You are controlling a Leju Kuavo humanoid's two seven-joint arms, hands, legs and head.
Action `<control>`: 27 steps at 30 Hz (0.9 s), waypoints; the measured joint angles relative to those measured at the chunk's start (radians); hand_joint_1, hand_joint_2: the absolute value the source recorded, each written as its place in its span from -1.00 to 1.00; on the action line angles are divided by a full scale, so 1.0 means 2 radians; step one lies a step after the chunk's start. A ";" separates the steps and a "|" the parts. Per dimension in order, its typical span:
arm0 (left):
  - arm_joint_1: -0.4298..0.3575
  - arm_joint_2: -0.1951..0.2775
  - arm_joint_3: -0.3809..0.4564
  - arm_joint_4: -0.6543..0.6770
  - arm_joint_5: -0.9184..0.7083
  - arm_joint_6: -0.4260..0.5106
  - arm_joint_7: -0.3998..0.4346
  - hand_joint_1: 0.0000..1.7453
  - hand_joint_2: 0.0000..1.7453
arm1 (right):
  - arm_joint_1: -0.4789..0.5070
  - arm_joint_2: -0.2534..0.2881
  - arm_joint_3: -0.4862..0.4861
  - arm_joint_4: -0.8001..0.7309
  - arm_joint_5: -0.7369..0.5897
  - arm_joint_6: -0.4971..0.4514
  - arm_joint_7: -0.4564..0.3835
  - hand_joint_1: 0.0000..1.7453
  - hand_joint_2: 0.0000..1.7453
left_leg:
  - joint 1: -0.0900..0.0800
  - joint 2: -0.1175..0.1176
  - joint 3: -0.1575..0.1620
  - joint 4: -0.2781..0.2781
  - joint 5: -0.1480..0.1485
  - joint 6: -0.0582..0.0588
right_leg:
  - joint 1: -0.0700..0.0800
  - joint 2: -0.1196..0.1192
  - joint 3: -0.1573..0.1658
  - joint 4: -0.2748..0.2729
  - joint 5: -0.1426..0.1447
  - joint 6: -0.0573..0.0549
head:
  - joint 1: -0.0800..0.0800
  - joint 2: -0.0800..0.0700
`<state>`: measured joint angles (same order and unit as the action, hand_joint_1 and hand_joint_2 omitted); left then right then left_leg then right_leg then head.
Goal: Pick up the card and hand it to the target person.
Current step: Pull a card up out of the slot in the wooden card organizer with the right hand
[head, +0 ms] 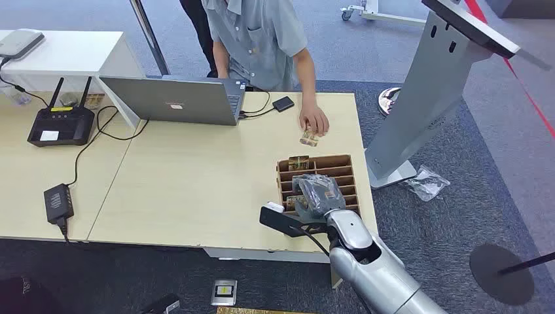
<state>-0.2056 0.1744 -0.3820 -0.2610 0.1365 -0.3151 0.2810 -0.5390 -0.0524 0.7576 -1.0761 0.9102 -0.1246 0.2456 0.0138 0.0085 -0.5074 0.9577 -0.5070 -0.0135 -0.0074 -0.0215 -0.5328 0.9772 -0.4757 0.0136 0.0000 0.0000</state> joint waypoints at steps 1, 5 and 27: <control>0.000 0.000 0.000 0.000 0.000 0.000 0.000 -1.00 -1.00 | 0.000 0.000 0.000 0.000 0.000 0.000 0.000 0.09 1.00 | 0.000 0.000 0.000 0.000 0.000 0.000 | 0.000 0.000 0.000 0.000 0.000 0.000 | 0.000 0.000; -0.001 0.000 0.000 0.000 0.000 0.000 0.001 -1.00 -1.00 | 0.001 -0.001 0.000 -0.001 0.000 0.001 0.001 0.10 1.00 | 0.000 0.000 0.000 0.000 0.000 0.000 | 0.000 0.000 0.000 0.000 0.000 0.000 | 0.000 0.000; 0.002 0.001 0.002 0.001 0.003 0.000 0.000 -1.00 -1.00 | 0.003 0.003 0.005 0.004 0.002 0.006 0.003 0.14 1.00 | 0.000 0.000 0.000 0.000 0.000 0.000 | 0.000 0.000 0.000 0.000 0.000 0.000 | 0.000 0.000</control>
<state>-0.2011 0.1761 -0.3781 -0.2596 0.1424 -0.3160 0.2800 -0.5333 -0.0460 0.7682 -1.0683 0.9144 -0.1116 0.2511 0.0139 0.0091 -0.5069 0.9573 -0.5069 -0.0135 -0.0073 -0.0207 -0.5326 0.9769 -0.4754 0.0134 0.0000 0.0000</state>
